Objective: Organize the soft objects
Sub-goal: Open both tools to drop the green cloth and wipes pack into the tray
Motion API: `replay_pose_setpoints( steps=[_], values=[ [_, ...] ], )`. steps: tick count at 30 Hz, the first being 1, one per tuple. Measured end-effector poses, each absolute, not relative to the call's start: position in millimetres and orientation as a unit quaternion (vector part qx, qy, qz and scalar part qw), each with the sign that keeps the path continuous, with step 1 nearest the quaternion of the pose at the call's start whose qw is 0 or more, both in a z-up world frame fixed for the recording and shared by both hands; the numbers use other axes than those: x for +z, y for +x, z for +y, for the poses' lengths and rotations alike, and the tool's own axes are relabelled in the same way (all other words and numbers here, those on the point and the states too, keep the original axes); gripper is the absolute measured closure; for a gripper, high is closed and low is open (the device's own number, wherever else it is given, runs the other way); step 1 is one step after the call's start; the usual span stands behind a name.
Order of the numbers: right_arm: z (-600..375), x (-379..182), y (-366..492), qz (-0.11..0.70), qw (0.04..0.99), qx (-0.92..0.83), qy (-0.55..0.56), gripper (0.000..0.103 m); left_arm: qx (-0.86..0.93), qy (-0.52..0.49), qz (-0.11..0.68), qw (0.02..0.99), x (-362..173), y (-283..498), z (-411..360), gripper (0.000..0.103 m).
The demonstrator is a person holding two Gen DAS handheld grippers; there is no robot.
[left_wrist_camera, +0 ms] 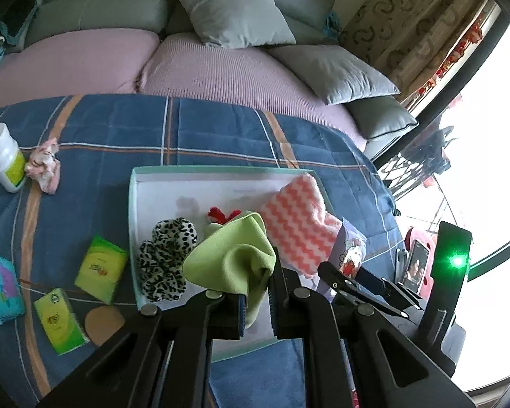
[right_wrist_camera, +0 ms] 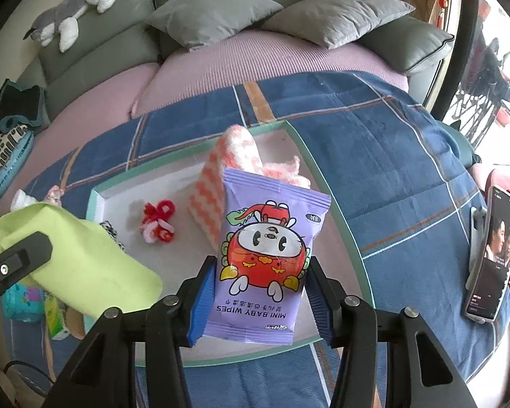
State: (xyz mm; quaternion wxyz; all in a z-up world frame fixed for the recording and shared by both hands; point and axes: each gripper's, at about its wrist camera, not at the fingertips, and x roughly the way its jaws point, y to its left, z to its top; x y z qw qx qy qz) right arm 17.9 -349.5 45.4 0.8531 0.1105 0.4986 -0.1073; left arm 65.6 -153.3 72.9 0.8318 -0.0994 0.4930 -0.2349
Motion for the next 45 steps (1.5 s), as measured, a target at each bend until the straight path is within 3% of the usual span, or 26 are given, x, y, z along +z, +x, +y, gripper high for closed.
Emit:
replay_pose_setpoints(
  steps=[13,16,19,21,30,45],
  values=[
    [-351.9,25.6,26.1,0.526,0.837,-0.109,0.107,0.049,-0.196,-0.154,0.566,0.786,-1.6,84.4,-142.8,0.090],
    [-350.5,22.9,26.6,0.528,0.836,-0.108,0.102,0.048,-0.188,-0.152,0.571,0.784,-6.1,84.0,-140.4,0.083],
    [-349.6,24.5,26.3,0.527,0.837,-0.110,0.096,0.047,-0.186,-0.147,0.570,0.786,-2.8,82.3,-137.9,0.065],
    [-349.2,29.0,25.4,0.523,0.840,-0.114,0.093,0.042,-0.186,-0.138,0.567,0.791,2.8,80.6,-137.4,0.047],
    [-343.1,50.1,21.6,0.492,0.861,-0.114,0.067,0.002,-0.145,-0.074,0.521,0.838,37.0,75.2,-126.3,0.011],
    [-332.6,55.6,19.8,0.481,0.869,-0.099,0.061,0.000,-0.080,-0.031,0.470,0.879,49.0,73.6,-97.1,0.009]
  ],
)
